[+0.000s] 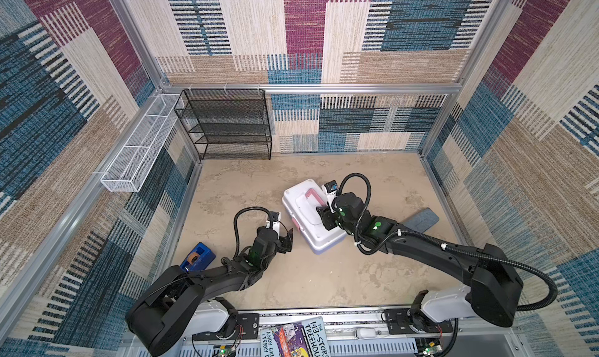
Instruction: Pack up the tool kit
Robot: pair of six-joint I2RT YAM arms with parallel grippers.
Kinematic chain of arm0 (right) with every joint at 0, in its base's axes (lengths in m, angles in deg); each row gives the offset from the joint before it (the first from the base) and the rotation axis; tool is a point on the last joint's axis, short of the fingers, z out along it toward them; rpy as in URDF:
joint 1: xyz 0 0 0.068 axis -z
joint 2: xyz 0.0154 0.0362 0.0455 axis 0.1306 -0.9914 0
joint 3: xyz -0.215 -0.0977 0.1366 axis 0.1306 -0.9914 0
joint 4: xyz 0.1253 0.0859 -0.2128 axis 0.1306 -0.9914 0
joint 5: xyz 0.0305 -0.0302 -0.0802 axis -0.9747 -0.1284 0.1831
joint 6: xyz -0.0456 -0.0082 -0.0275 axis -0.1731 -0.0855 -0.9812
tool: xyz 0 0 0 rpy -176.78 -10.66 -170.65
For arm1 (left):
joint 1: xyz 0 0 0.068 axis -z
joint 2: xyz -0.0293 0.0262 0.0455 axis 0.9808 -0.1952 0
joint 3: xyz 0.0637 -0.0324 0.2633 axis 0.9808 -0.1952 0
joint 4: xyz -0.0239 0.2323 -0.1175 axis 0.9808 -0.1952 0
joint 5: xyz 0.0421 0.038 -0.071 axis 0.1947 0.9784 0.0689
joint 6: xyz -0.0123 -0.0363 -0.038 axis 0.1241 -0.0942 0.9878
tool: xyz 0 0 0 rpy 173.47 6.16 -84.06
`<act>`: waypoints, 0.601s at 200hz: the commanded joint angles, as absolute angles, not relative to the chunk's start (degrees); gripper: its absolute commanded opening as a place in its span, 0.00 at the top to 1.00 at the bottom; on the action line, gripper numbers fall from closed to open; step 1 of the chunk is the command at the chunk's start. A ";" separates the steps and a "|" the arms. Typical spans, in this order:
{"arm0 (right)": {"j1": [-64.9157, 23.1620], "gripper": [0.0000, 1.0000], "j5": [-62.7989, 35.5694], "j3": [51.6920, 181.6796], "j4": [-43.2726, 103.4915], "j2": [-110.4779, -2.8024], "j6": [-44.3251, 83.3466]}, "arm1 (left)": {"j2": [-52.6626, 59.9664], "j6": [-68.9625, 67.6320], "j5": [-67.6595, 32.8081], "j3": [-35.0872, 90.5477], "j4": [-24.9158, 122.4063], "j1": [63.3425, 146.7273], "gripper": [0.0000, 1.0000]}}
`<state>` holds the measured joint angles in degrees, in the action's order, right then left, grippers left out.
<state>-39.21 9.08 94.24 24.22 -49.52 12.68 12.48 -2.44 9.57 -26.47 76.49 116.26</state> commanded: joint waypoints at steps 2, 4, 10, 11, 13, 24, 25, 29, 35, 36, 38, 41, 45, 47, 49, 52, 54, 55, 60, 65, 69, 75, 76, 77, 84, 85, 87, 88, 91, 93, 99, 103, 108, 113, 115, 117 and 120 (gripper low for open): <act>-38.74 0.51 9.58 93.79 25.13 -50.21 13.14 | 12.36 -0.95 9.26 -26.58 77.66 116.19 0.13; -38.66 0.51 9.54 93.76 25.13 -50.35 13.15 | 12.37 -1.00 9.26 -26.53 77.66 116.19 0.13; -38.51 0.51 9.38 93.70 25.13 -50.52 13.23 | 12.46 -0.94 9.32 -26.56 77.66 116.19 0.13; -38.48 0.51 9.28 93.68 25.13 -50.59 13.23 | 12.43 -0.93 9.29 -26.58 77.66 116.19 0.13; -38.47 0.51 9.16 93.66 25.17 -50.65 13.17 | 12.48 -0.95 9.31 -26.60 77.66 116.19 0.13; -38.24 0.52 8.47 93.53 25.37 -50.99 13.15 | 12.56 -0.90 9.35 -26.67 77.74 116.19 0.13; -38.26 0.52 8.43 93.55 25.38 -51.00 13.15 | 12.57 -0.91 9.39 -26.68 77.70 116.19 0.13; -38.24 0.52 8.17 93.56 25.47 -51.07 13.07 | 12.57 -0.87 9.43 -26.69 77.70 116.19 0.13; -38.20 0.53 7.76 93.50 25.61 -51.26 12.91 | 12.58 -0.84 9.44 -26.76 77.81 116.19 0.13; -38.20 0.53 7.68 93.49 25.63 -51.31 12.90 | 12.54 -0.88 9.44 -26.73 77.78 116.19 0.13; -38.20 0.53 7.51 93.48 25.65 -51.38 12.82 | 12.53 -0.85 9.44 -26.77 77.76 116.14 0.13; -38.20 0.54 7.18 93.44 25.73 -51.42 12.67 | 12.57 -0.90 9.44 -26.72 77.71 116.17 0.13; -38.20 0.55 6.73 93.50 25.86 -51.62 12.50 | 12.57 -0.89 9.44 -26.76 77.75 116.19 0.13; -38.20 0.56 6.50 93.49 25.91 -51.67 12.42 | 12.60 -0.87 9.44 -26.77 77.75 116.19 0.13; -38.20 0.57 6.23 93.48 25.96 -51.75 12.33 | 12.59 -0.84 9.44 -26.76 77.75 116.19 0.13; -38.20 0.58 5.93 93.46 26.00 -51.78 12.22 | 12.63 -0.82 9.44 -26.73 77.86 116.18 0.13; -38.20 0.59 5.82 93.46 26.01 -51.93 12.13 | 12.55 -0.81 9.44 -26.77 77.91 116.18 0.13; -38.20 0.60 5.71 93.46 26.01 -51.96 12.11 | 12.52 -0.78 9.44 -26.73 77.92 116.19 0.13; -38.20 0.62 5.36 93.47 26.10 -52.19 12.02 | 12.41 -0.75 9.44 -26.75 77.89 116.19 0.13; -38.20 0.64 4.95 93.44 26.14 -52.44 11.78 | 12.42 -0.81 9.34 -26.73 77.90 116.14 0.13; -38.20 0.65 4.53 93.48 26.18 -52.55 11.52 | 12.38 -0.77 9.35 -26.71 77.90 116.16 0.13; -38.20 0.67 4.08 93.48 26.18 -52.81 11.19 | 12.25 -0.83 9.28 -26.78 77.84 116.18 0.13; -38.20 0.67 4.08 93.48 26.18 -52.84 11.11 | 12.24 -0.79 9.27 -26.78 77.84 116.18 0.13; -38.20 0.67 4.04 93.53 26.18 -52.85 11.08 | 12.28 -0.77 9.27 -26.74 77.84 116.23 0.13; -38.20 0.68 3.82 93.50 26.11 -53.19 10.80 | 12.16 -0.80 9.18 -26.78 77.93 116.17 0.13; -38.20 0.68 3.87 93.49 26.10 -53.16 10.79 | 12.15 -0.82 9.18 -26.78 77.93 116.18 0.13; -38.20 0.69 3.88 93.48 26.10 -53.27 10.67 | 12.15 -0.81 9.13 -26.78 77.92 116.18 0.13; -38.20 0.69 3.85 93.48 26.10 -53.28 10.68 | 12.14 -0.82 9.11 -26.74 77.92 116.19 0.13; -38.20 0.69 3.90 93.48 26.10 -53.38 10.57 | 12.13 -0.71 9.04 -26.76 77.99 116.19 0.13; -38.20 0.69 3.95 93.48 26.10 -53.43 10.48 | 12.07 -0.74 8.94 -26.78 78.01 116.19 0.13; -38.20 0.70 4.08 93.40 26.01 -53.54 10.15 | 11.93 -0.70 8.78 -26.75 78.12 116.19 0.13; -38.20 0.71 4.21 93.35 26.02 -53.56 9.89 | 11.89 -0.73 8.69 -26.80 78.14 116.19 0.14; -38.20 0.72 4.30 93.26 26.01 -53.64 9.62 | 11.77 -0.73 8.65 -26.84 78.19 116.19 0.14; -38.20 0.74 4.36 93.22 25.92 -53.70 9.25 | 11.66 -0.78 8.64 -26.87 78.27 116.19 0.14; -38.20 0.74 4.35 93.22 25.92 -53.73 9.08 | 11.63 -0.78 8.62 -26.87 78.27 116.19 0.14; -38.20 0.75 4.35 93.22 25.85 -53.76 8.92 | 11.55 -0.82 8.53 -26.85 78.25 116.14 0.14; -38.20 0.76 4.35 93.26 25.79 -53.74 8.62 | 11.52 -0.87 8.50 -26.87 78.29 116.18 0.14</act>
<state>-38.16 5.15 93.45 24.44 -53.44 10.76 11.91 -2.42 9.51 -26.69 76.51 116.26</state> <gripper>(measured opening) 0.268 0.863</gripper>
